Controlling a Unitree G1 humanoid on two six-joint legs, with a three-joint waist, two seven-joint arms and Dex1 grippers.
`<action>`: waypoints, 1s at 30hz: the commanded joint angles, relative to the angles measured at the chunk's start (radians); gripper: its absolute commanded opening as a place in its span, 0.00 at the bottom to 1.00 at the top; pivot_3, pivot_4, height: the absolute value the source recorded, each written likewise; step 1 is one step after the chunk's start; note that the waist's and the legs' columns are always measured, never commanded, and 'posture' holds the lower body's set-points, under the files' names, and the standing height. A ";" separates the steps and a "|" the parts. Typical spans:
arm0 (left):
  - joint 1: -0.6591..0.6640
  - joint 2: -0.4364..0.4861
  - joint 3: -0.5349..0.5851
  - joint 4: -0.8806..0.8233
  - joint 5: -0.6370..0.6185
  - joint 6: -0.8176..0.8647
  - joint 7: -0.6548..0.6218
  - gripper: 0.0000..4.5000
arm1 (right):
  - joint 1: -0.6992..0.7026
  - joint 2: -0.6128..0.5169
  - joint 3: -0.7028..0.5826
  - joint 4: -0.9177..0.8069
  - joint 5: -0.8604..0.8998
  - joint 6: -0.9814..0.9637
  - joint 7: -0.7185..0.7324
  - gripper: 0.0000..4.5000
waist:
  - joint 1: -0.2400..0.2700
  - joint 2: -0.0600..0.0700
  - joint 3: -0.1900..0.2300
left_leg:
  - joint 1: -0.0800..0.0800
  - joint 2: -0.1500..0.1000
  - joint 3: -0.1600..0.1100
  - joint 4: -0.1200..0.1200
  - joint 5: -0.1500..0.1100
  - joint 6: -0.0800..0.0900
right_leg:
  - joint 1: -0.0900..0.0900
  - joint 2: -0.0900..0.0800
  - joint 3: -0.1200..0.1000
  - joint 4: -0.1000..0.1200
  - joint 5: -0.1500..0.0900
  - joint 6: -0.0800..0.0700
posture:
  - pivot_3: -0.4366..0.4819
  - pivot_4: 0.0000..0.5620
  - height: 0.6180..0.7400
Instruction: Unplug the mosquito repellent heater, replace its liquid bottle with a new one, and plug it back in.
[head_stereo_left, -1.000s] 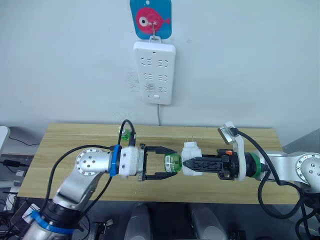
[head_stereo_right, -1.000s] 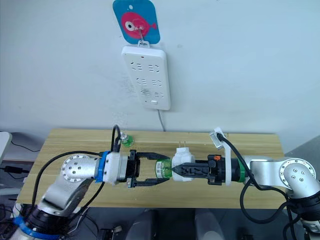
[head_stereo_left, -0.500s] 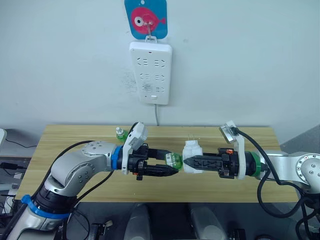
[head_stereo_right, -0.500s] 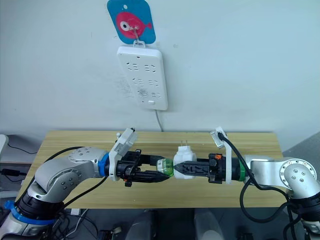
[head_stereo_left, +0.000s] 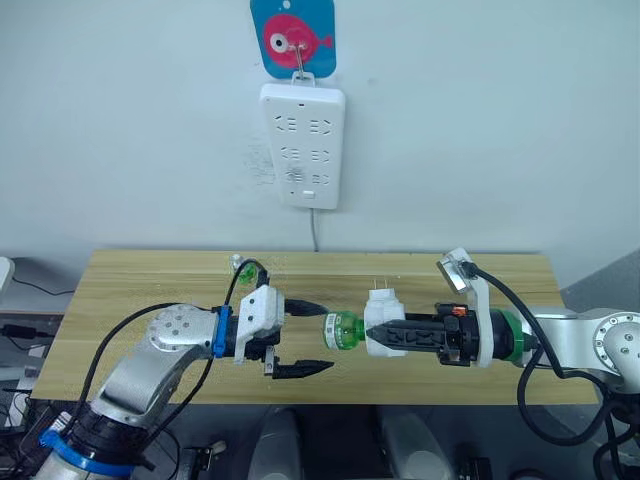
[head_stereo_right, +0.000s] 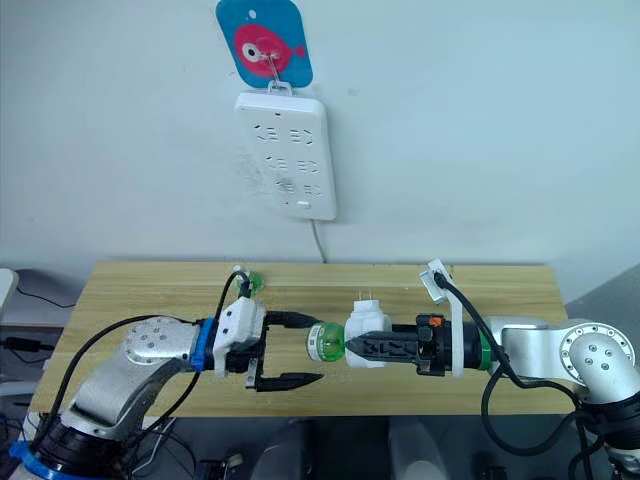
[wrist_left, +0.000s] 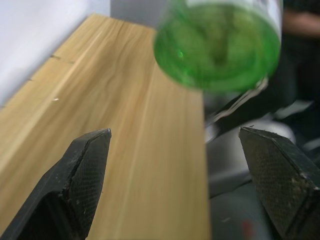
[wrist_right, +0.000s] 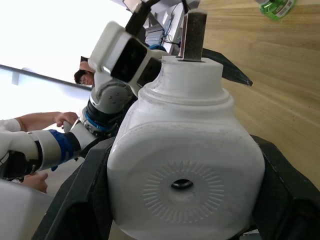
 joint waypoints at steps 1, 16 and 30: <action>0.023 -0.042 0.011 -0.005 0.063 -0.198 -0.001 0.96 | -0.001 -0.004 -0.016 -0.037 0.046 -0.008 0.014 0.68 | 0.001 0.000 0.000 | 0.000 0.000 0.000 0.000 0.000 0.000 | 0.000 0.000 0.000 0.000 0.000 0.000 | 0.29 0.48 1.00; 0.021 -0.195 0.002 0.072 0.161 -0.581 0.081 0.96 | -0.008 -0.007 -0.014 -0.036 0.059 -0.009 0.010 0.68 | 0.000 0.000 0.000 | -0.001 -0.002 0.000 0.001 0.000 0.000 | 0.000 -0.001 -0.001 0.000 0.000 0.000 | 0.29 0.49 1.00; 0.035 -0.175 -0.011 0.009 0.110 -0.570 0.080 0.51 | -0.006 -0.008 -0.014 -0.038 0.059 -0.012 0.006 0.68 | -0.006 0.000 0.000 | -0.001 -0.001 -0.001 0.001 0.000 0.000 | 0.000 0.000 -0.001 0.000 0.000 0.000 | 0.28 0.49 1.00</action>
